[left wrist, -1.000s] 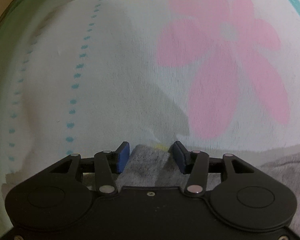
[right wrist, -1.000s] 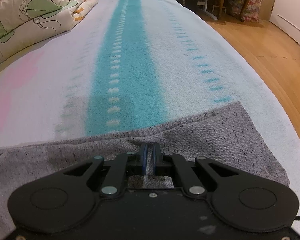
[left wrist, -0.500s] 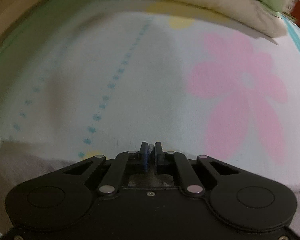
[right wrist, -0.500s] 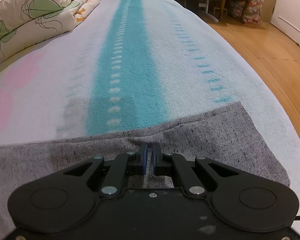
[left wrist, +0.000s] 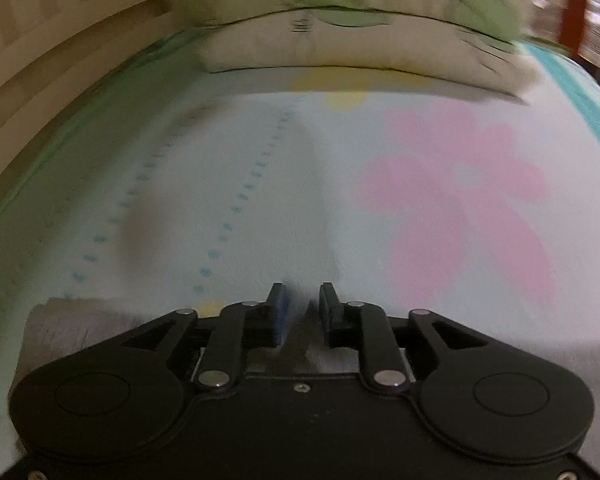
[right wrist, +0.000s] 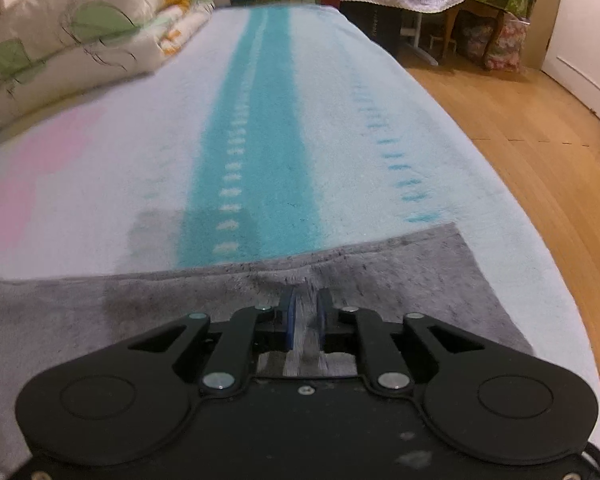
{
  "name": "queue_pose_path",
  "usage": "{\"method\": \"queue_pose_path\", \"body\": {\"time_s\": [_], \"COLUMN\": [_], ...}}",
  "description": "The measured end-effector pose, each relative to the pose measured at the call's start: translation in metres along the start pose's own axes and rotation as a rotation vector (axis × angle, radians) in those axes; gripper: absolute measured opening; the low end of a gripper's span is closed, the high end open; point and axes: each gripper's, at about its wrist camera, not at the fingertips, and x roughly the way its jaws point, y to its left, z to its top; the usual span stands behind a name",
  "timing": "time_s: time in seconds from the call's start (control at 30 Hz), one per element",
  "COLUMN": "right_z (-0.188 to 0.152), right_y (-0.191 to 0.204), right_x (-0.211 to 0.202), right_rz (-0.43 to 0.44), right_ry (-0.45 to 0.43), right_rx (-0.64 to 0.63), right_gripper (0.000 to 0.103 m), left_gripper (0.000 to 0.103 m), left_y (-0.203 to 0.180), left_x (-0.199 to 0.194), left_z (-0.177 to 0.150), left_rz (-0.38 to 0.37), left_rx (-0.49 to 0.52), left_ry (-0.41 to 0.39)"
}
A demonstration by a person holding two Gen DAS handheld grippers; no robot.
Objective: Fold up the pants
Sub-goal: 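Fold the held edge over the sweatpants and open both grippers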
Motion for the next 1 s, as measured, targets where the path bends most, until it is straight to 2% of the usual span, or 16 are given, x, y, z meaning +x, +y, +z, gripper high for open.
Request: {"method": "queue_pose_path", "body": {"time_s": [0.17,0.23,0.27,0.3,0.33,0.4,0.5,0.57,0.63,0.73,0.87,1.0], "right_z": [-0.027,-0.04,-0.045,-0.049,-0.052,-0.054,-0.047,-0.04,-0.03,-0.011,0.015,0.028], "right_y": [-0.006,-0.004,-0.006,-0.01,-0.016,-0.041,-0.069,-0.07,-0.069,-0.076,-0.092,-0.113], "right_x": [-0.027,-0.029,-0.028,-0.024,-0.021,-0.022,-0.032,-0.045,-0.055,-0.051,-0.021,0.008], "right_rz": [0.076,0.083,0.057,-0.005,-0.061,-0.085,-0.029,-0.034,-0.042,-0.032,-0.041,0.049], "right_ry": [0.031,0.054,0.063,0.077,0.078,0.04,0.035,-0.013,-0.064,-0.082,-0.044,0.017], "right_rx": [-0.065,-0.104,-0.112,-0.114,-0.102,-0.004,0.16,0.155,0.124,0.147,0.177,0.25], "right_gripper": [0.013,0.01,0.008,0.007,0.003,0.0,0.0,0.012,0.018,0.024,0.027,0.027], "left_gripper": [0.029,0.031,0.031,0.031,0.031,0.031,0.031,0.031,0.031,0.031,0.031,0.031], "left_y": [-0.017,-0.028,-0.032,-0.033,-0.033,-0.033,-0.031,-0.028,-0.024,-0.025,-0.03,-0.037], "left_x": [-0.017,-0.02,-0.016,-0.012,-0.011,-0.014,-0.015,-0.014,-0.012,-0.011,-0.013,-0.028], "left_z": [-0.054,-0.076,-0.086,-0.094,-0.1,-0.103,-0.099,-0.096,-0.097,-0.094,-0.094,-0.105], "left_rz": [-0.152,-0.17,-0.164,-0.158,-0.156,-0.151,-0.151,-0.161,-0.167,-0.162,-0.152,-0.152], "left_rx": [0.06,0.111,0.128,0.133,0.124,0.133,0.115,0.092,0.069,0.064,0.082,0.086], "left_ry": [0.098,0.124,0.146,0.17,0.155,0.119,0.137,0.148,0.156,0.16,0.152,0.146]}}
